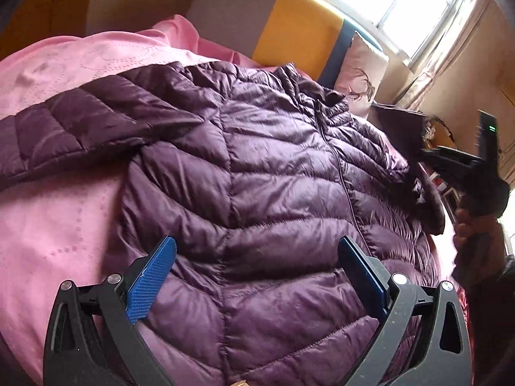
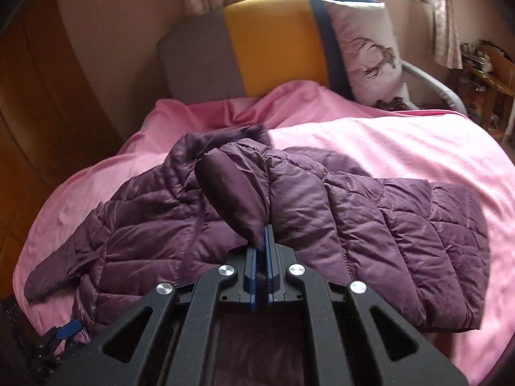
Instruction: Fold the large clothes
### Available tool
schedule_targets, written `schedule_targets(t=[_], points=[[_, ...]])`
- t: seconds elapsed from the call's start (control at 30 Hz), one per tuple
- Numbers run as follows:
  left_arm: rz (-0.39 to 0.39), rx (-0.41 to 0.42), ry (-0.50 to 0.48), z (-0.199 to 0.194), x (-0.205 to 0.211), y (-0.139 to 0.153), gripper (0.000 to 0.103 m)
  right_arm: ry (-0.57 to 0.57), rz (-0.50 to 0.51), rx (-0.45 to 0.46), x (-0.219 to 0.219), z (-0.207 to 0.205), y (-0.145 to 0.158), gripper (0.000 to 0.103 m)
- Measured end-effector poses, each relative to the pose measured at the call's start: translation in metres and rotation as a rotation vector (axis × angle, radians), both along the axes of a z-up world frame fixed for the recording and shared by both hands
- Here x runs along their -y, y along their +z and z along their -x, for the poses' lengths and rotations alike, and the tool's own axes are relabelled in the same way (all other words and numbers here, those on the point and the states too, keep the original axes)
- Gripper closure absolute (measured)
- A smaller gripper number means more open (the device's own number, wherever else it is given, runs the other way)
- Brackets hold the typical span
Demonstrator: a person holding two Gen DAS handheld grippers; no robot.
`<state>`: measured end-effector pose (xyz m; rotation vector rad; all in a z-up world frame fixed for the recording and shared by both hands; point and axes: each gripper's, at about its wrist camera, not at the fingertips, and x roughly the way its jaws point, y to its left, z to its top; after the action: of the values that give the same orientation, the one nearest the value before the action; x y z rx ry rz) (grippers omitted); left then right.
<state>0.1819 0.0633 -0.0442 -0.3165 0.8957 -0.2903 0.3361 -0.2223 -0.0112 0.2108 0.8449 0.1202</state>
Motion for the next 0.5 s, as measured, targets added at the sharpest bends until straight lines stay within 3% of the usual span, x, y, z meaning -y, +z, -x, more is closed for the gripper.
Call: schedule_targets(t=[0.1,0.2,0.3,0.4,0.5], points=[[-0.002,-0.018,0.003,-0.005,-0.005,0.002,0.004,0.06,-0.018,-0.04,-0.038,-0.016,-0.017,0.098],[0.033,-0.072,-0.007,-0.016,-0.008,0.002,0.004,0.112,-0.022,-0.052,-0.063,-0.024,-0.027,0.09],[0.066,-0.072,0.006,-0.024,-0.008,0.007,0.004,0.139,-0.07,-0.032,-0.07,-0.021,-0.028,0.029],[0.103,-0.059,-0.005,-0.037,-0.002,0.016,0.006,0.147,-0.091,0.002,-0.069,-0.01,-0.023,0.027],[0.139,-0.075,-0.032,-0.061,0.013,0.021,0.011,0.134,-0.139,0.025,-0.05,0.011,-0.019,0.017]])
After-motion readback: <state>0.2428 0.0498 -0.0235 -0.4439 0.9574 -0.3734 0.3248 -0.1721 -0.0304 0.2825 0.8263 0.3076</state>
